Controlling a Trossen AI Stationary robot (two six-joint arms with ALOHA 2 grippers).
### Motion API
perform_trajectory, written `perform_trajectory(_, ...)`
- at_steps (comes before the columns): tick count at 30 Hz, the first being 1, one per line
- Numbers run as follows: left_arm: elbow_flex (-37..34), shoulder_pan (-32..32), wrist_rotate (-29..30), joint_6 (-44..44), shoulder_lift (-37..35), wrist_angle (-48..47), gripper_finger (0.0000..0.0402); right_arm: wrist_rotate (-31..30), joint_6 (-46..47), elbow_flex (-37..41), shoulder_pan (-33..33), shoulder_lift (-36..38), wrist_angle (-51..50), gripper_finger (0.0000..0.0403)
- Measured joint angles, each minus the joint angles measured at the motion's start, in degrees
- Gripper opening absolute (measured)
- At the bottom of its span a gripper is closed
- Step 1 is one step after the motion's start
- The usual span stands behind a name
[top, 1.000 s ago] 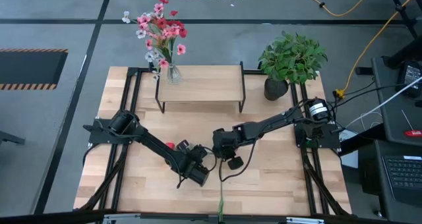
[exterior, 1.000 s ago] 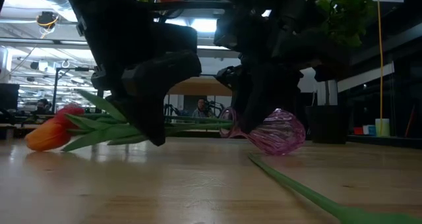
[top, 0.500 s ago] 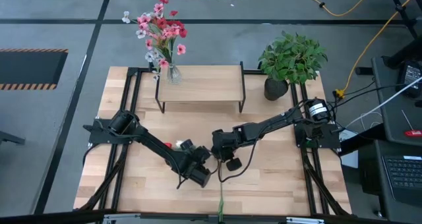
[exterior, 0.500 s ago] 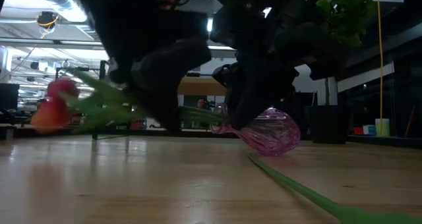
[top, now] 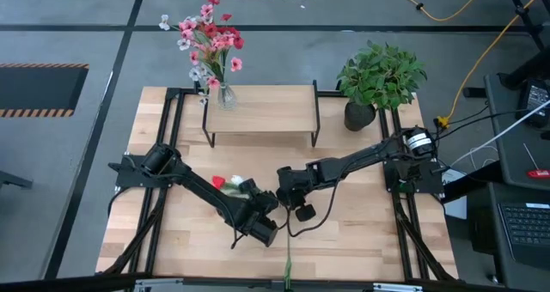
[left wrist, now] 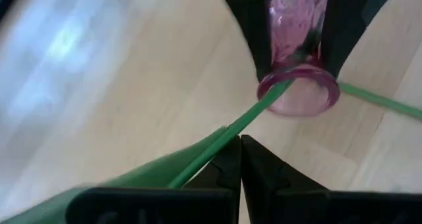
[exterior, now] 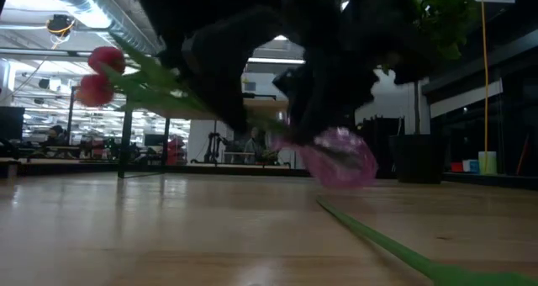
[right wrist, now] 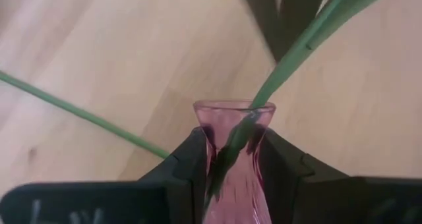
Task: Pick and place flowers into a vace then onto a shelf
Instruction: Move the pink vase to the middle of the table
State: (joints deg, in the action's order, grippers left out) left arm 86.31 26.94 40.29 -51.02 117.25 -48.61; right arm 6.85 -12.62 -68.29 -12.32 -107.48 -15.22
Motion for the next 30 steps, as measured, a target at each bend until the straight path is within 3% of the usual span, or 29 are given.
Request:
perform_trajectory(8,6.83,-0.28,5.98,12.21,0.0,-1.25,0.0002,-2.4,-1.41,1.13,0.98,6.07,2.05,0.0102)
perform_trajectory(18,12.1,-1.3,10.05,15.15,-0.43,-8.19,0.0002,-2.63,0.49,12.44,3.3,16.74,15.31,0.0102)
perform_trajectory(23,14.32,-2.63,9.08,19.32,-0.48,-8.21,0.0002,-2.45,1.84,19.31,4.46,20.89,23.36,0.0102)
perform_trajectory(30,15.89,-5.71,3.13,25.06,-0.42,-7.52,0.0002,-2.06,2.31,24.92,6.47,22.1,30.84,0.0102)
